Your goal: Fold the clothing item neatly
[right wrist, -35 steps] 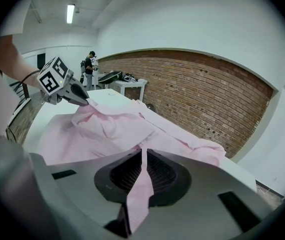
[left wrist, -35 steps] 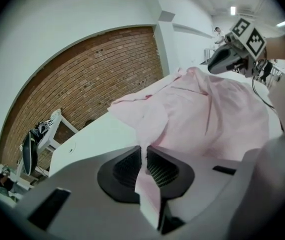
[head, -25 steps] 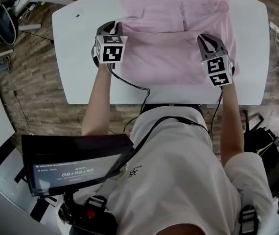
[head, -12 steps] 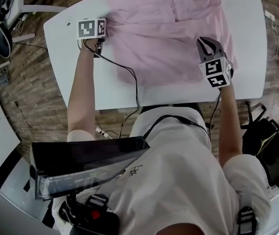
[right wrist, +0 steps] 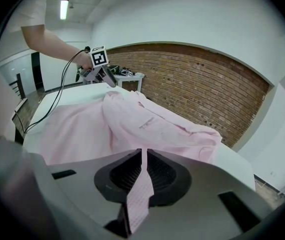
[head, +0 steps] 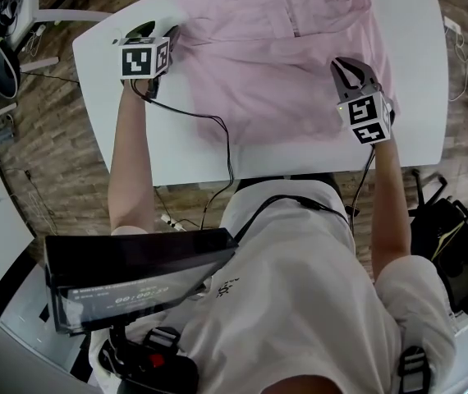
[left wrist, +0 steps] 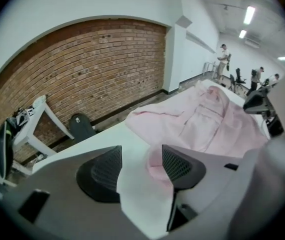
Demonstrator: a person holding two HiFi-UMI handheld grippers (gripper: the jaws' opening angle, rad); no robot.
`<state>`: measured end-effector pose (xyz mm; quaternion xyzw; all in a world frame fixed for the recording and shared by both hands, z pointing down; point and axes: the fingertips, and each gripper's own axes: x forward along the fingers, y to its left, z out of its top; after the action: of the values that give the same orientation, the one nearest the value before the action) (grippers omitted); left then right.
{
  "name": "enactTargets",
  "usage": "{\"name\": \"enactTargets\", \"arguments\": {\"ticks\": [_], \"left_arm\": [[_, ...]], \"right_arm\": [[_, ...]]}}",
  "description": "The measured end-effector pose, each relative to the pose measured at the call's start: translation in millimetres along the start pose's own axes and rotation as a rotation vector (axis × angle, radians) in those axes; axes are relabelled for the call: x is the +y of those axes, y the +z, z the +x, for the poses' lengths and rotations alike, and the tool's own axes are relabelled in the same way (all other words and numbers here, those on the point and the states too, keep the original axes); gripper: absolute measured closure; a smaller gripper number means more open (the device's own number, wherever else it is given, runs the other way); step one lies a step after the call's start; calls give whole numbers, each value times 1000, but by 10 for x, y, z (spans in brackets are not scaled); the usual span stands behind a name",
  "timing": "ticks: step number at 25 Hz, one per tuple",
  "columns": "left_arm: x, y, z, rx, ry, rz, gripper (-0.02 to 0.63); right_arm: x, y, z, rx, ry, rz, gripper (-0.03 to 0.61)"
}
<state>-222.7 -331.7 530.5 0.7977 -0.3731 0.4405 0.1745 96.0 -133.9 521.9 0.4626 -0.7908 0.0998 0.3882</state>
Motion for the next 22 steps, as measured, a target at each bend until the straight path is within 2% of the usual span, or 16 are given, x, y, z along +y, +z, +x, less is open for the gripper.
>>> {"name": "enactTargets", "arguments": {"ticks": [3,6,7,9,11,15,17,19,22], "left_arm": [[-402,127,-155,-31,-173,96,382],[-913,145,-278,-18,-318,325,382],[-1070,105,-288,1,-347,416,382],[-1311,-26,-257,53,-384,561,382],[-1466,-145,-192,95,-404,640,382],[-1585,-283,-100,137,-407,743,382],[-1617,-324,-99,150,-423,765,382],[-1605,-296,-102,143,-427,746,382],[-1526,-179,-88,122,-427,674,382]], "right_arm": [[-30,131,15,-36,55,-65,546],[-105,240,98,-58,104,-139,545],[-138,259,135,-54,116,-179,542],[-203,267,203,-31,137,-264,497],[-272,244,247,-2,149,-347,483],[-386,132,324,64,176,-501,483],[-419,104,361,81,198,-551,483],[-435,116,384,85,221,-582,483],[-437,111,413,104,268,-601,483]]}}
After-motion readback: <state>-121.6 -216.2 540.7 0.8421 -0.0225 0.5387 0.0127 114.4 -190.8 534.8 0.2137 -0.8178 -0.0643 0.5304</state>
